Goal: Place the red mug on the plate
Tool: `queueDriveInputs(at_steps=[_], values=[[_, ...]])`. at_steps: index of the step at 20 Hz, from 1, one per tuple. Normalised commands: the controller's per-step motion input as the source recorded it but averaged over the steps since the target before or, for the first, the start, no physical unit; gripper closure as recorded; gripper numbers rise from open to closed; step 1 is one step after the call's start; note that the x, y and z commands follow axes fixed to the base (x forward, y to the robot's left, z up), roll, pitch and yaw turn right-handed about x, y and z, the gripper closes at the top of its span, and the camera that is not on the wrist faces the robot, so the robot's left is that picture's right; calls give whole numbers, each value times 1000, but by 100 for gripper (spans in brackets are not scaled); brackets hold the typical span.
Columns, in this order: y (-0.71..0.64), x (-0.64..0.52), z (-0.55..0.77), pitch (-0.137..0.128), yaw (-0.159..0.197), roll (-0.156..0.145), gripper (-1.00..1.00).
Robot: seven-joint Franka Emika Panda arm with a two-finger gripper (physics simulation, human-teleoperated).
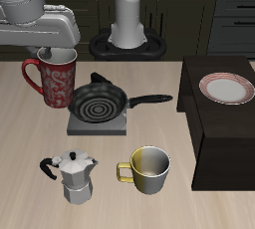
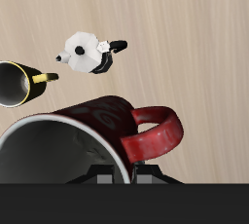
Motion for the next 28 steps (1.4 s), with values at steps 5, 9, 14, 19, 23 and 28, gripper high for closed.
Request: queueDriveInputs(at_steps=[5,9,14,19,23,28], values=[[642,-455,472,-99,81,24,100],[421,-377,348,-75,53,-11,100],[415,-403,406,-57,12,-21,100],[543,-273,302,-55,20,8,100],[660,-232,286,-49,13,-14,100],[668,-163,218,-46,65,40,100]])
